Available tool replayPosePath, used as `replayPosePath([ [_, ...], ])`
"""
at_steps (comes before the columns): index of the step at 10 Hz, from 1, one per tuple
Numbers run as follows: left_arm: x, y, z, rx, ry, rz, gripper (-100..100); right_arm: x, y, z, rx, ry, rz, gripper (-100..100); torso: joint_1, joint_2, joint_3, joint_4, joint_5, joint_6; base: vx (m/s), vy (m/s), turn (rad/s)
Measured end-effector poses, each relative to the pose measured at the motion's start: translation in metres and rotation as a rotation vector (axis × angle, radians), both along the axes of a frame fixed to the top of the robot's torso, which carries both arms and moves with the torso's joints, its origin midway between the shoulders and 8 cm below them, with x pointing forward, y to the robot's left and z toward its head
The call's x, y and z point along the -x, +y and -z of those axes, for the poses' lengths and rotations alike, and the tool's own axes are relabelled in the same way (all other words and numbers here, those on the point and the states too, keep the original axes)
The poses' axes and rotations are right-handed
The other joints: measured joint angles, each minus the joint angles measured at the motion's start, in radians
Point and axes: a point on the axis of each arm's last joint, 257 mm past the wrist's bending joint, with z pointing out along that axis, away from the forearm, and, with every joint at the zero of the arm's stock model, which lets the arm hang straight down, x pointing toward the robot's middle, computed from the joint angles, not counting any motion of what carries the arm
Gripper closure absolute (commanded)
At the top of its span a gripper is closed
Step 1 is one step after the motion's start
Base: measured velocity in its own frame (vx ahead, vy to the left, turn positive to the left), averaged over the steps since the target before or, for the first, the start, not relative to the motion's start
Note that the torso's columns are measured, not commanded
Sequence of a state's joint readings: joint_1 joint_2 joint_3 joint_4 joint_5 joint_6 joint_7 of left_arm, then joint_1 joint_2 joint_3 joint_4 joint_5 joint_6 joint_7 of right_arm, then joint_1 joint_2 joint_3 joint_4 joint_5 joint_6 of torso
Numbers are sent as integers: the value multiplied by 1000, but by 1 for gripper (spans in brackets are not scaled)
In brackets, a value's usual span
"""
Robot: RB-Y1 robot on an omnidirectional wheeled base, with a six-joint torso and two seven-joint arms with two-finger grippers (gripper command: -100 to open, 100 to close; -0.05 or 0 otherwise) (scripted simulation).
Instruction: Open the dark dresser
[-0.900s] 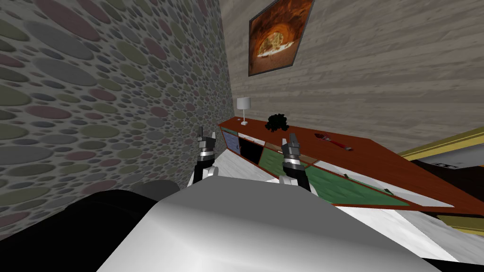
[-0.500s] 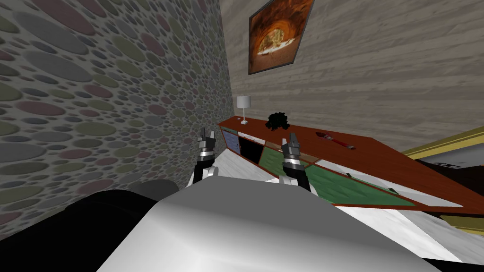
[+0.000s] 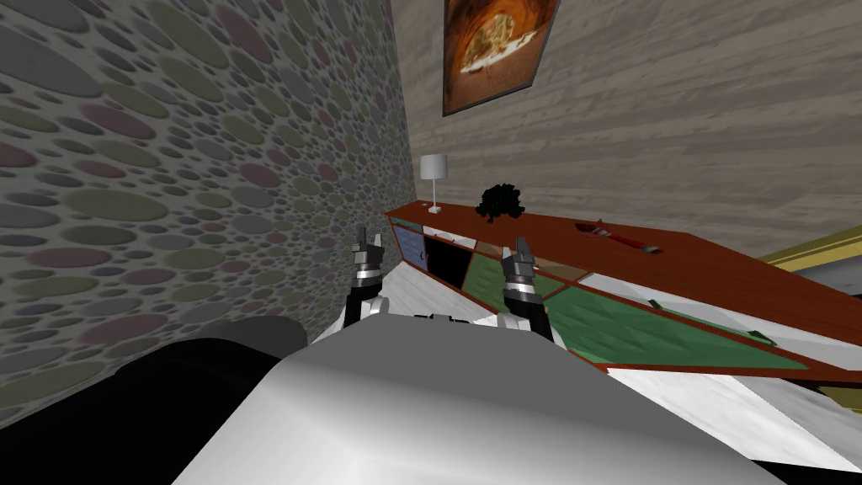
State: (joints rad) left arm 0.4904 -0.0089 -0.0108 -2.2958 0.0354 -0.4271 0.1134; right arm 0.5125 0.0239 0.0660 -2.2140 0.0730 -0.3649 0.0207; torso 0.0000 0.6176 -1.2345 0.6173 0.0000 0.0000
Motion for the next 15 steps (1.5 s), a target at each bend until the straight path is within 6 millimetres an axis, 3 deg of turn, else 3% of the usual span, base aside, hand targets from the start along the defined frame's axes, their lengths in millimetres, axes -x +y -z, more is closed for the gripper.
replayPosePath([
  [1, 0, 0, 0, 0, 0, 0, 0, 0, 0, 0, 0, 0, 0, -100, 0, 74, -148, 74, 0, 0, 10, 17, -10],
  [3, 0, 0, 0, 0, 1, 0, 0, -4, 6, 7, 65, 22, -17, -100, 1, 116, -236, 116, 0, 0, 19, 45, -18],
  [9, 0, 0, 0, 0, 1, 0, 0, -29, 28, 47, 360, 131, -20, -100, 1, 120, -242, 120, 0, 0, 37, 101, -32],
  [15, 0, 0, 0, 0, 1, 0, 0, -58, 39, 86, 629, 216, 25, -100, 0, 120, -242, 121, 0, 0, 30, 90, -25],
])
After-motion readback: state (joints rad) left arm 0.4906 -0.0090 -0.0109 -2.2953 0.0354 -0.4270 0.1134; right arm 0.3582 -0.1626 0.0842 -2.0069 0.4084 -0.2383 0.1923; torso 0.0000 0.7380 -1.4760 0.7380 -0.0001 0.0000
